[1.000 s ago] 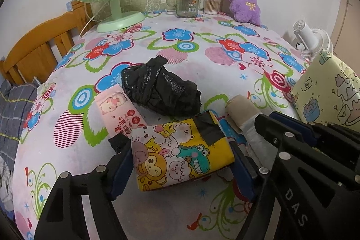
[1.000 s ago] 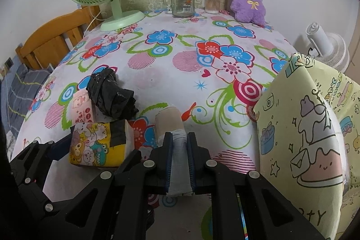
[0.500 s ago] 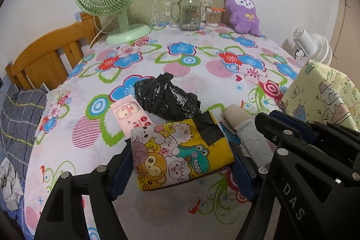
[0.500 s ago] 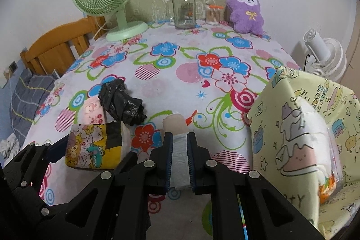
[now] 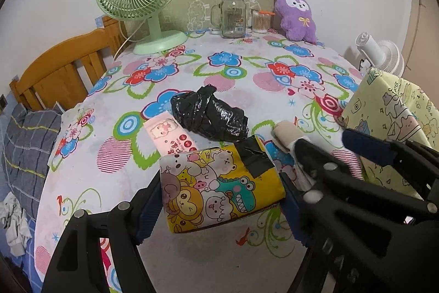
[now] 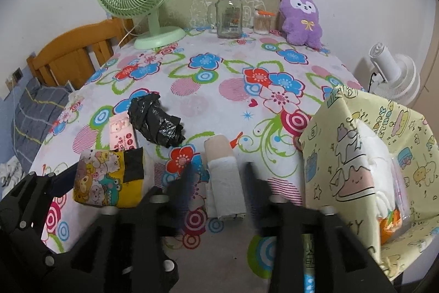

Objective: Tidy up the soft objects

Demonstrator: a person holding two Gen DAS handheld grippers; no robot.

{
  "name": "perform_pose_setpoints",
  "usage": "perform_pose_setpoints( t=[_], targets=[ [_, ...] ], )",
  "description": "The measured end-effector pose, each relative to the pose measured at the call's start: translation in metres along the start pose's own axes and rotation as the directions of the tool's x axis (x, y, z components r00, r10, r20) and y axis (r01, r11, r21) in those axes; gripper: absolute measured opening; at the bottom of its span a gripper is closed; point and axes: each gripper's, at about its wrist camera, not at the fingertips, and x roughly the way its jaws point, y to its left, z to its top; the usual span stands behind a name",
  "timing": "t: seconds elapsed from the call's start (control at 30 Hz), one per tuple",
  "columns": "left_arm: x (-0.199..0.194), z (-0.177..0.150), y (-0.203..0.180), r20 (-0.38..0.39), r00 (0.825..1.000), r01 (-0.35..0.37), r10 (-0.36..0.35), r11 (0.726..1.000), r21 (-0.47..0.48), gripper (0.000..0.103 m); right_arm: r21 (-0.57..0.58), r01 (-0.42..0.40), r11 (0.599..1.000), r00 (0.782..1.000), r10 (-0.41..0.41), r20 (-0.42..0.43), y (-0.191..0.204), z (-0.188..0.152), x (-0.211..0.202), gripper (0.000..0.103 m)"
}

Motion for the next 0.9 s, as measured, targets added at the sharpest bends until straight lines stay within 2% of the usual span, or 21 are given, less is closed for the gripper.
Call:
perform_pose_setpoints(
  t=[0.63, 0.77, 0.9],
  targets=[
    [0.037, -0.004, 0.004, -0.084, 0.996, -0.013, 0.014, 1.000, 0.004, 0.080, 0.003, 0.006, 1.000, 0.994, -0.006, -0.107, 0.003, -0.001, 0.045, 0.059],
    [0.038, -0.003, 0.003, -0.079, 0.997, -0.015, 0.016, 1.000, 0.011, 0.079, 0.007, 0.001, 1.000, 0.993, 0.000, -0.121, 0.001, 0.000, 0.051, 0.047],
    [0.039, -0.003, 0.003, -0.084, 0.996, -0.009, 0.009, 1.000, 0.007, 0.079, -0.006, 0.006, 1.000, 0.993, -0.006, -0.114, 0.003, -0.001, 0.051, 0.028]
  ],
)
